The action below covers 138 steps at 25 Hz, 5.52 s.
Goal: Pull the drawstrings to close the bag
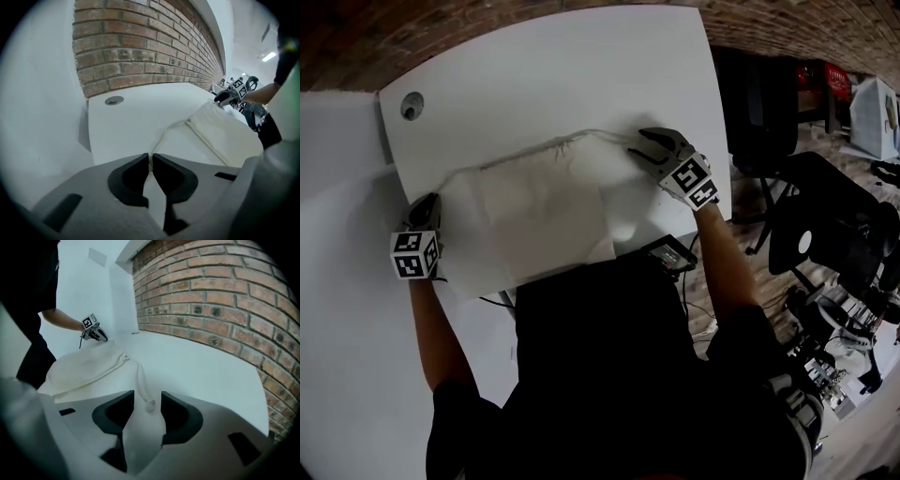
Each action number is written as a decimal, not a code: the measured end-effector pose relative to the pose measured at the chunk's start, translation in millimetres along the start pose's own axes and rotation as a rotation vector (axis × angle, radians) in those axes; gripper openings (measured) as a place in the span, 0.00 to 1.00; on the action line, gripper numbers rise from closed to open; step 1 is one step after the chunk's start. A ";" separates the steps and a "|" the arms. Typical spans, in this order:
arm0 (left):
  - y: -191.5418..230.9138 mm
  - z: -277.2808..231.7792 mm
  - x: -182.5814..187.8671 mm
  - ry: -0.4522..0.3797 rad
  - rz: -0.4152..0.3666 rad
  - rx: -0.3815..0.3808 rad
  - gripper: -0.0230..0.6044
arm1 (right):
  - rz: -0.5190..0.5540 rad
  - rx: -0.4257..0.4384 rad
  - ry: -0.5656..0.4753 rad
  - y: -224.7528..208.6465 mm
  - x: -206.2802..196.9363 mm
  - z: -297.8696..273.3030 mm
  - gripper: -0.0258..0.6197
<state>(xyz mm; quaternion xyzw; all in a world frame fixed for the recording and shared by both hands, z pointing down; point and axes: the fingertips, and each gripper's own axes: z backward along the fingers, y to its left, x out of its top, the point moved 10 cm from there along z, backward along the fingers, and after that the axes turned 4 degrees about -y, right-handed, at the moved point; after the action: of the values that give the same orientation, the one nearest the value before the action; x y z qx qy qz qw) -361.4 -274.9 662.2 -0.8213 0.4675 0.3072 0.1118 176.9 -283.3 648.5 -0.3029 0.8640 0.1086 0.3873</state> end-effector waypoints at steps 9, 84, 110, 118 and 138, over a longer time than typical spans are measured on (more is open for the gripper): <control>-2.2 -2.7 1.0 0.001 0.010 -0.002 0.10 | -0.007 -0.006 0.013 -7.1 -3.5 -1.7 0.20; -190.5 380.9 196.3 -0.981 -0.426 0.830 0.10 | 0.351 -0.871 -0.848 45.1 221.1 387.1 0.09; -178.0 397.3 192.2 -1.090 -0.298 0.849 0.10 | 0.233 -0.848 -0.907 35.4 219.2 402.0 0.09; -174.3 393.6 192.0 -1.099 -0.271 0.843 0.10 | 0.219 -0.851 -0.906 31.1 216.2 405.5 0.09; -171.4 402.2 191.0 -1.125 -0.228 0.870 0.10 | 0.199 -0.866 -0.908 20.1 209.6 417.4 0.09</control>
<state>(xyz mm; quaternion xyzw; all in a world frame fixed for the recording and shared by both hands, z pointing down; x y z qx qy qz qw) -307.5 -126.8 211.8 -0.4632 0.3306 0.4560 0.6842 308.3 -183.2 211.1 -0.2742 0.5154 0.6012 0.5456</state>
